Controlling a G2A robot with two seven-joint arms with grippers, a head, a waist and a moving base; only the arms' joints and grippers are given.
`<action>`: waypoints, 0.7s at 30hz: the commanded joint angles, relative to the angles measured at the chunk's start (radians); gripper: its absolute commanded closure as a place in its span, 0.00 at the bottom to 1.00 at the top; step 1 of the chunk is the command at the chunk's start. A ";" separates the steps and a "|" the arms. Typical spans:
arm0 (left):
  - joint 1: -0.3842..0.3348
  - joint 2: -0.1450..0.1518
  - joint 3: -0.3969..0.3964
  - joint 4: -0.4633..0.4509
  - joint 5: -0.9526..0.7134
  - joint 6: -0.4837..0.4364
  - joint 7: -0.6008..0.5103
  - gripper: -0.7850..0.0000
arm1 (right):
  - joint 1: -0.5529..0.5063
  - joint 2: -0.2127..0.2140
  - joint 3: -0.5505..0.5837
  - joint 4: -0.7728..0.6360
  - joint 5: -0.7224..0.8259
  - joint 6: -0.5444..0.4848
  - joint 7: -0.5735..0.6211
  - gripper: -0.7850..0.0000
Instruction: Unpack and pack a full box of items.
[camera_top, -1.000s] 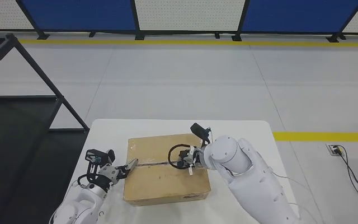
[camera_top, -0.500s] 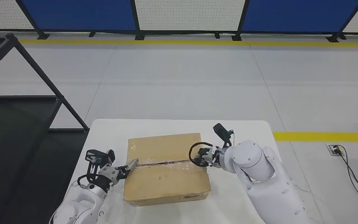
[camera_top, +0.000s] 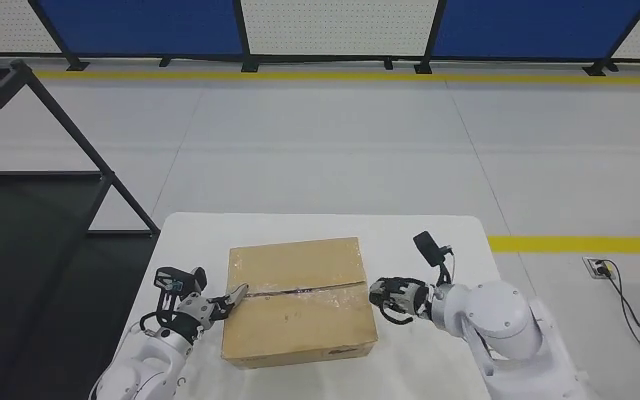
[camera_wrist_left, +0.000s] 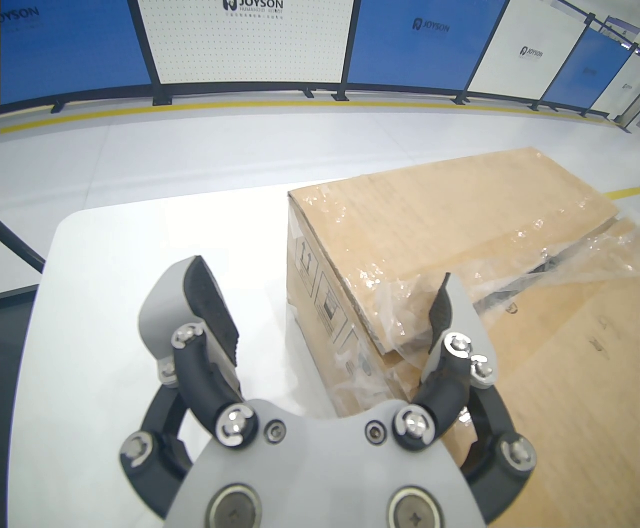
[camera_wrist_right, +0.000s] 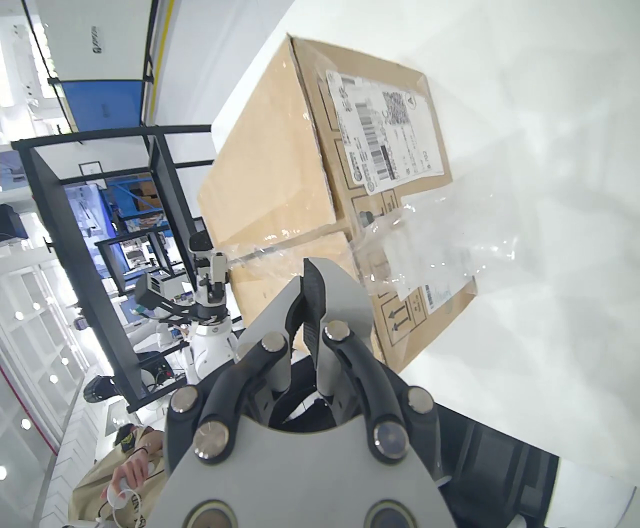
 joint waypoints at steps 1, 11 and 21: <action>-0.002 0.000 0.003 0.000 0.002 0.001 -0.001 0.00 | 0.021 -0.001 -0.013 0.029 0.011 0.017 -0.007 1.00; -0.005 -0.002 0.010 0.000 0.009 0.009 -0.009 0.00 | -0.065 0.016 0.075 -0.013 0.115 -0.065 -0.037 0.80; 0.001 -0.002 -0.001 -0.018 -0.003 0.020 0.002 0.00 | 0.129 -0.010 -0.141 0.130 0.133 -0.122 -0.048 1.00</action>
